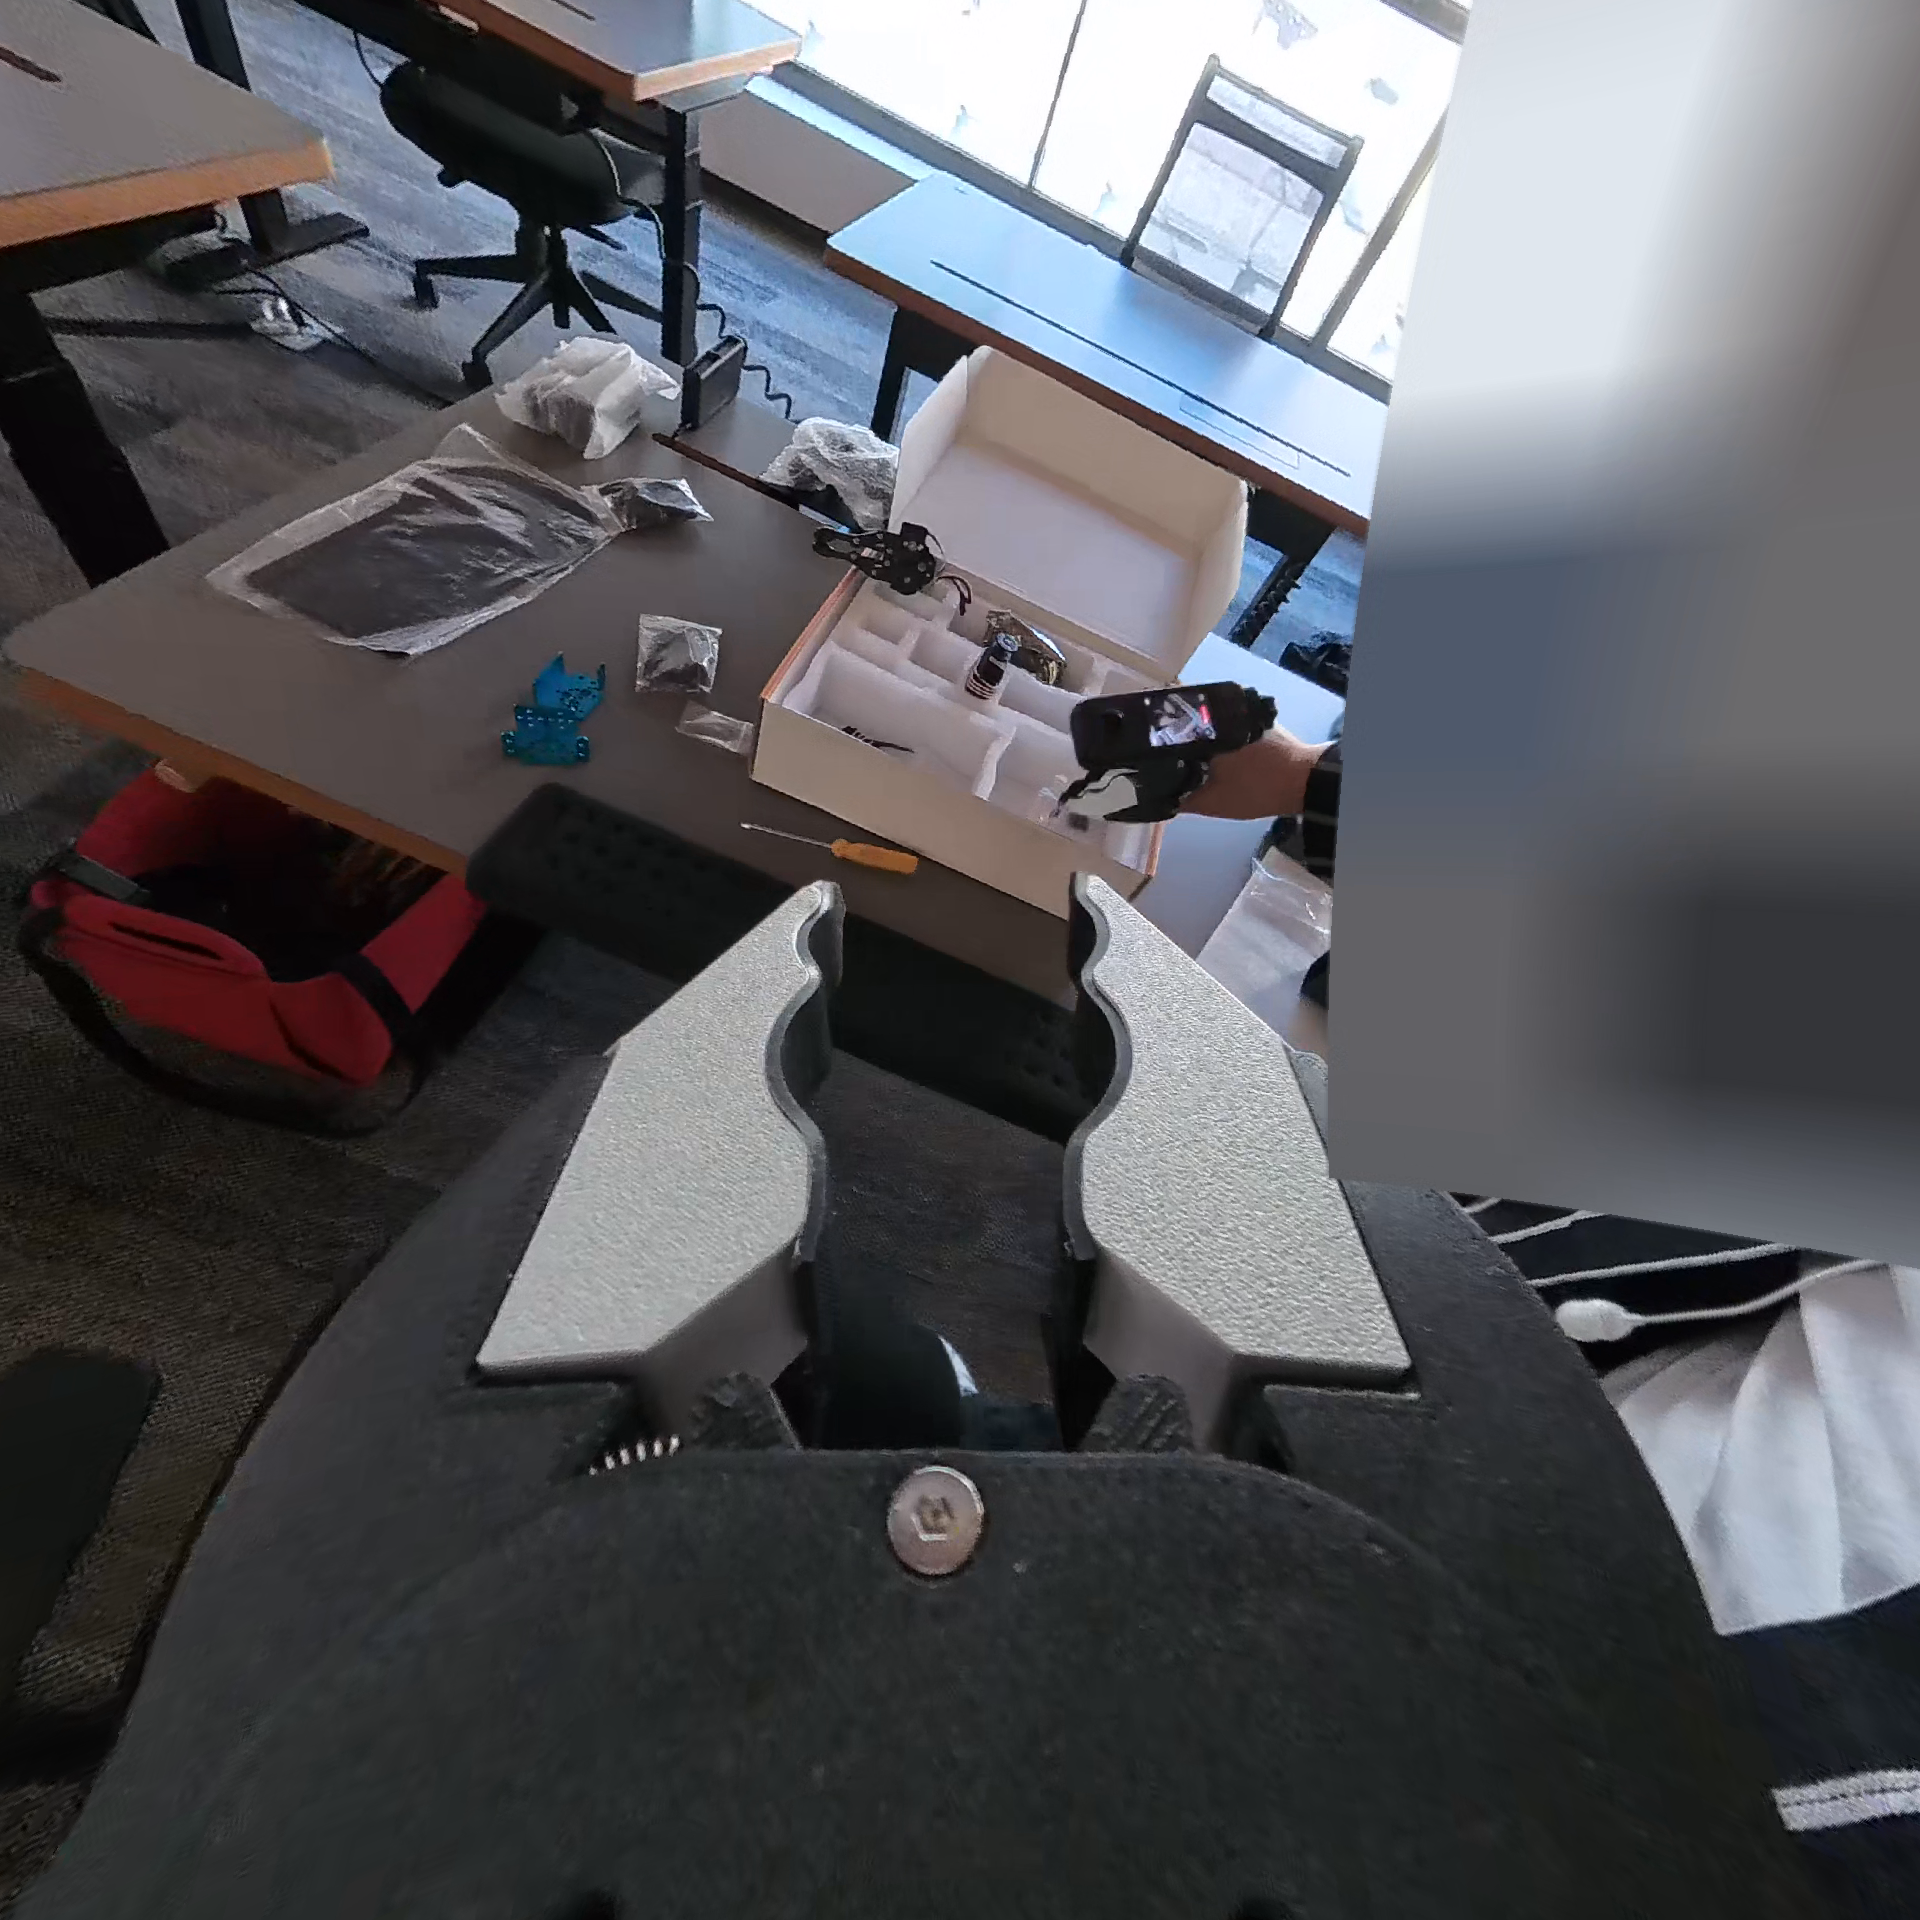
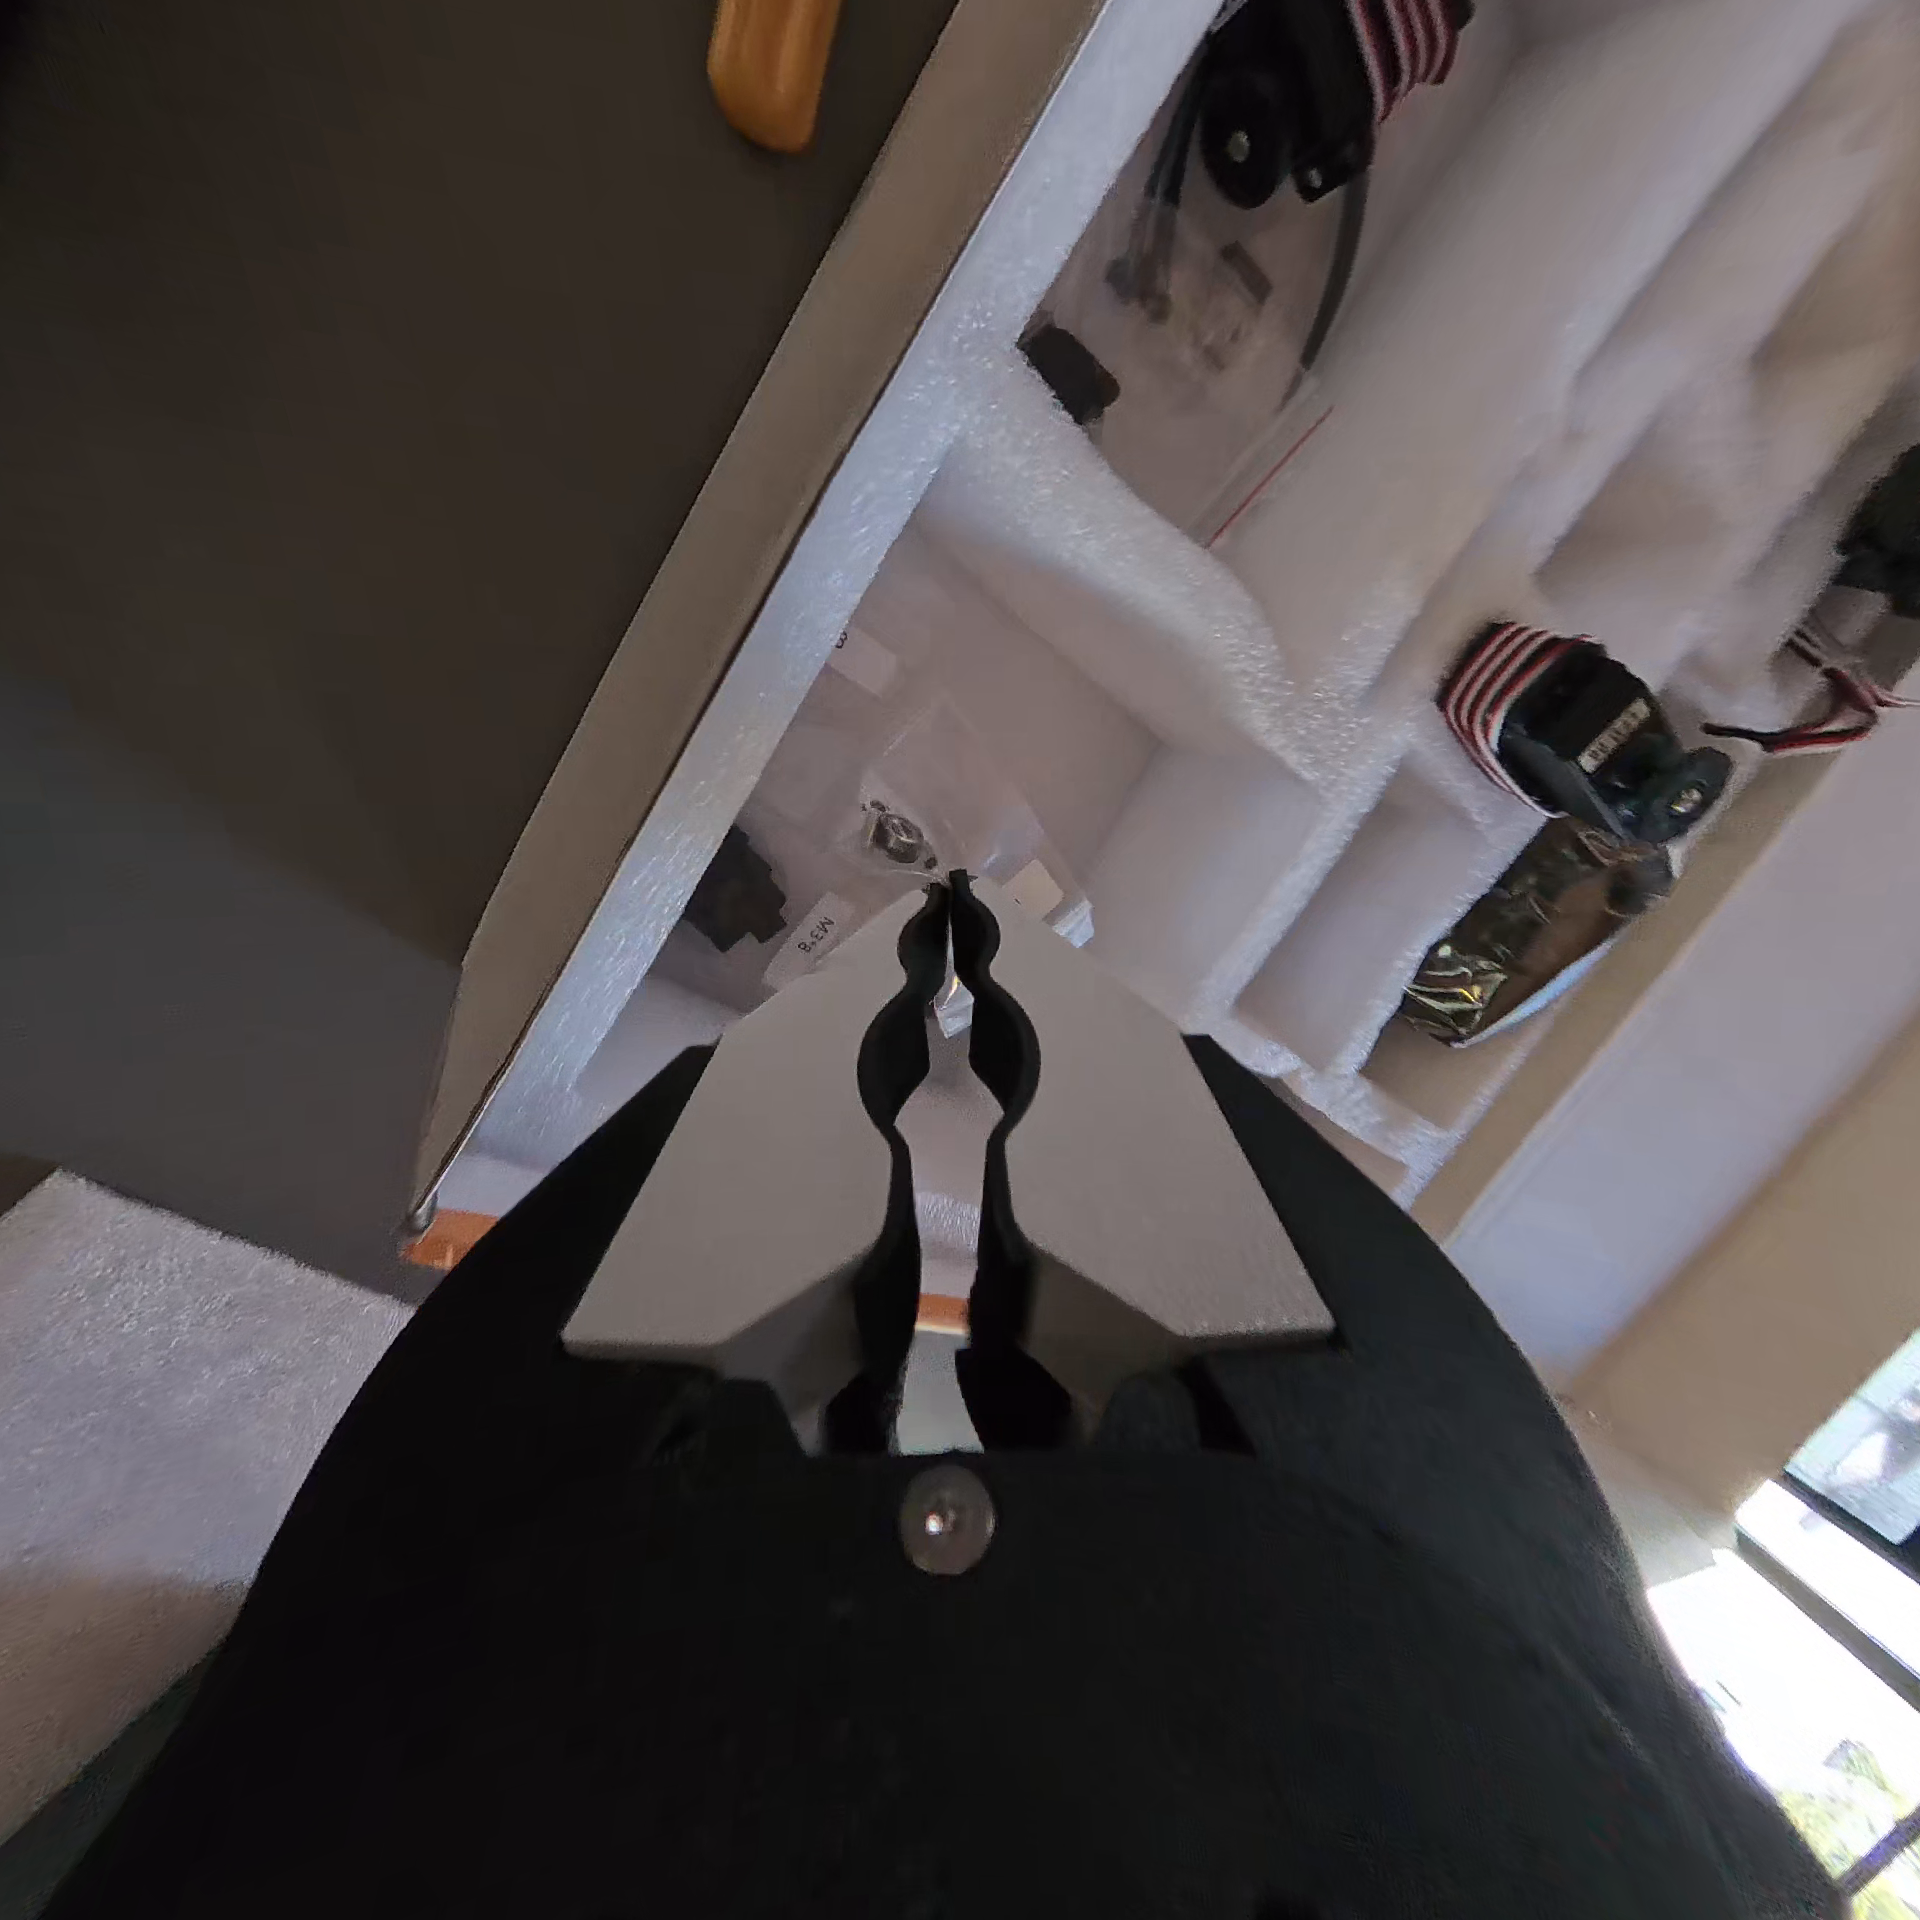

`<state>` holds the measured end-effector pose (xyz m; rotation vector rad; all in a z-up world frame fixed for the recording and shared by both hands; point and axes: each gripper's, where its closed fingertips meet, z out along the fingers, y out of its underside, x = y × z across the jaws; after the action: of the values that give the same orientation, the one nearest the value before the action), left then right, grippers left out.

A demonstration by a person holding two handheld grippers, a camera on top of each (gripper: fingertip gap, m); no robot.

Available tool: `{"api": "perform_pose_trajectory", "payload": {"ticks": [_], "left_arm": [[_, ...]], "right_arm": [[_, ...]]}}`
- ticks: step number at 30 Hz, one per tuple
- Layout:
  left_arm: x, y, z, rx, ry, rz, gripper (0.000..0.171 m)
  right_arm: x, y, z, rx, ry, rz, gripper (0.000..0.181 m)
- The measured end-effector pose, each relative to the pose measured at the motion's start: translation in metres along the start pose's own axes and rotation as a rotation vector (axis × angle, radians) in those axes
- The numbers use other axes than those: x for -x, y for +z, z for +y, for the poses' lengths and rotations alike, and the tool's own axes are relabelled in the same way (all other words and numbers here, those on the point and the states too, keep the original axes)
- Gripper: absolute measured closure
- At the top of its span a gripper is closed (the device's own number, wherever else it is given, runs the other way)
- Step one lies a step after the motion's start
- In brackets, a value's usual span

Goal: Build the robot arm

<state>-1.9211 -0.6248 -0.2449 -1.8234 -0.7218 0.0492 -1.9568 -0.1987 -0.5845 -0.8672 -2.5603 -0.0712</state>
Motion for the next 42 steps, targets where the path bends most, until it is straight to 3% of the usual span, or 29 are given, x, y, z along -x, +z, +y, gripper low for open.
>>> {"api": "perform_pose_trajectory", "payload": {"ticks": [7, 12, 16, 21, 26, 29, 31, 34, 38, 40, 42], "left_arm": [[-0.015, -0.025, 0.012, -0.003, -0.004, 0.029, 0.129], [-0.025, -0.009, 0.025, 0.03, -0.076, 0.142, 0.136], [-0.032, 0.045, 0.048, 0.114, -0.105, 0.242, 0.134], [-0.047, 0.16, 0.076, 0.203, -0.11, 0.398, 0.131], [-0.086, 0.282, 0.065, 0.221, -0.147, 0.578, 0.129], [-0.11, 0.339, 0.049, 0.265, -0.354, 0.739, 0.131], [-0.125, 0.36, 0.035, 0.277, -0.472, 0.857, 0.141], [-0.142, 0.377, 0.029, 0.305, -0.437, 0.898, 0.143], [-0.168, 0.377, 0.024, 0.373, -0.456, 0.994, 0.143], [-0.181, 0.37, 0.021, 0.384, -0.424, 1.046, 0.171], [-0.188, 0.364, 0.018, 0.384, -0.387, 1.037, 0.171]], "right_arm": [[-0.003, -0.037, -0.005, -0.046, 0.004, 0.085, 0.181], [-0.007, -0.069, -0.015, -0.138, 0.033, 0.131, 0.181], [-0.009, -0.1, -0.024, -0.225, -0.025, 0.18, 0.181], [-0.011, -0.137, -0.029, -0.305, -0.141, 0.235, 0.181], [-0.017, -0.169, -0.032, -0.366, -0.262, 0.292, 0.181], [-0.023, -0.185, -0.035, -0.403, -0.323, 0.337, 0.181], [-0.028, -0.194, -0.035, -0.417, -0.347, 0.356, 0.181], [-0.037, -0.207, -0.032, -0.44, -0.362, 0.391, 0.181], [-0.048, -0.224, -0.026, -0.469, -0.35, 0.437, 0.181], [-0.05, -0.231, -0.022, -0.464, -0.339, 0.459, 0.181], [-0.049, -0.242, -0.022, -0.494, -0.308, 0.491, 0.181]]}}
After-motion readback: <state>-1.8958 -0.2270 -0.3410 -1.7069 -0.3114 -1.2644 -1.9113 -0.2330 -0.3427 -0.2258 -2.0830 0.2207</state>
